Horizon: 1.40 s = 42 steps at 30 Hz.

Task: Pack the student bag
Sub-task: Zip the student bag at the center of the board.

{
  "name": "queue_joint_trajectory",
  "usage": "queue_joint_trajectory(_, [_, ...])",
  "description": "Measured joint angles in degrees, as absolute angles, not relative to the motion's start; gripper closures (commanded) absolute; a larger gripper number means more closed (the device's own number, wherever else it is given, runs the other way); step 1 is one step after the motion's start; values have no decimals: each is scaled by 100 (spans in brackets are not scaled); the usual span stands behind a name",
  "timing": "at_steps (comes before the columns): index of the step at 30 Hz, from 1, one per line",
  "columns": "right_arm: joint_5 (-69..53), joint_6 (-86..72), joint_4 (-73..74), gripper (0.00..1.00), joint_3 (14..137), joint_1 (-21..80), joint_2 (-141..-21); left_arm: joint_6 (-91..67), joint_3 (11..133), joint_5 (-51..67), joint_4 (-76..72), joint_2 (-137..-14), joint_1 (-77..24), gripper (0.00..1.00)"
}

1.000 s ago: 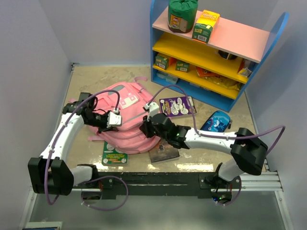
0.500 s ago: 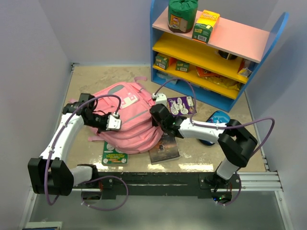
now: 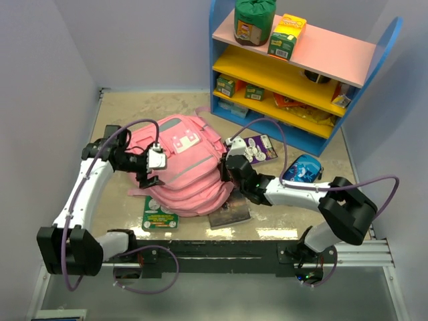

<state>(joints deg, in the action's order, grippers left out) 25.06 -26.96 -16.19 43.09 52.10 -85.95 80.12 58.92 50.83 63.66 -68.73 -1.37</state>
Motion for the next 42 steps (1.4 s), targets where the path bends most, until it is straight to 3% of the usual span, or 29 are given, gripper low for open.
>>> queue_joint_trajectory(8, [2161,-2746,-2235,100,4080,5157,-8722,5159,5258,5360,4086,-5948,-1678,12])
queue_joint_trajectory(13, [1986,-2749,-2467,100,4066,5122,-8884,3879,4563,4460,2768,-6375,-2473,14])
queue_joint_trajectory(23, [1710,-2762,-2759,100,3981,5146,-8895,3094,4414,3129,1393,-6801,-2613,28])
queue_joint_trajectory(33, [1398,-2812,-2685,100,4209,5212,-9043,3059,4425,3087,1363,-7113,-3015,19])
queue_joint_trajectory(36, [1345,-2810,-2681,100,4281,5282,-9043,3063,4431,3083,1448,-7113,-3052,41])
queue_joint_trajectory(37, [1334,-2810,-2681,100,4287,5299,-9043,3065,4431,3055,1466,-7113,-3052,61])
queue_joint_trajectory(39, [1332,-2808,-2652,100,4303,5336,-9043,3120,4431,2939,1457,-7113,-3057,78])
queue_joint_trajectory(42, [1341,-2805,-2587,100,4305,5413,-9043,3175,4438,2781,1463,-7113,-3057,87])
